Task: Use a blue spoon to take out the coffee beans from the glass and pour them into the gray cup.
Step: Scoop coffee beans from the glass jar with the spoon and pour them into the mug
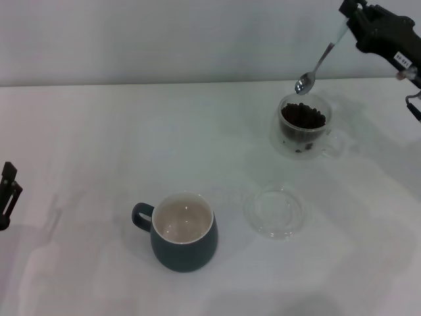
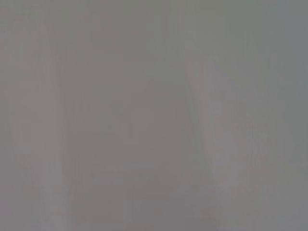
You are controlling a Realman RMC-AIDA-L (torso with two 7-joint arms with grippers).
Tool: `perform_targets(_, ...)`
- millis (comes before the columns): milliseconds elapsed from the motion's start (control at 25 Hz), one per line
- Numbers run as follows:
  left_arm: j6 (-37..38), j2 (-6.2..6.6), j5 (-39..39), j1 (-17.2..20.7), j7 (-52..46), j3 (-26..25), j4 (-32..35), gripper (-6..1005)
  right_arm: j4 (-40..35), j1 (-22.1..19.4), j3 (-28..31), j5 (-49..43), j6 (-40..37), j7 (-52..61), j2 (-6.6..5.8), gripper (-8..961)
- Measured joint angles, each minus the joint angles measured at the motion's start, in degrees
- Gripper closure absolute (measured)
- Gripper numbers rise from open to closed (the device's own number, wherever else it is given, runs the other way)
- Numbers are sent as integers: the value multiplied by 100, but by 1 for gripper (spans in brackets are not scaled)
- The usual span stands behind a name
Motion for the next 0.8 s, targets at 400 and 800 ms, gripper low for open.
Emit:
perform_targets(400, -57, 0, -1, -65, -4, 0, -31, 172, 97, -205, -158, -18, 142, -746, 4, 807)
perform_targets(800, -284, 8, 0, -195, -4, 0, -35, 171, 219, -156, -229, -13, 270, -1059, 48, 807)
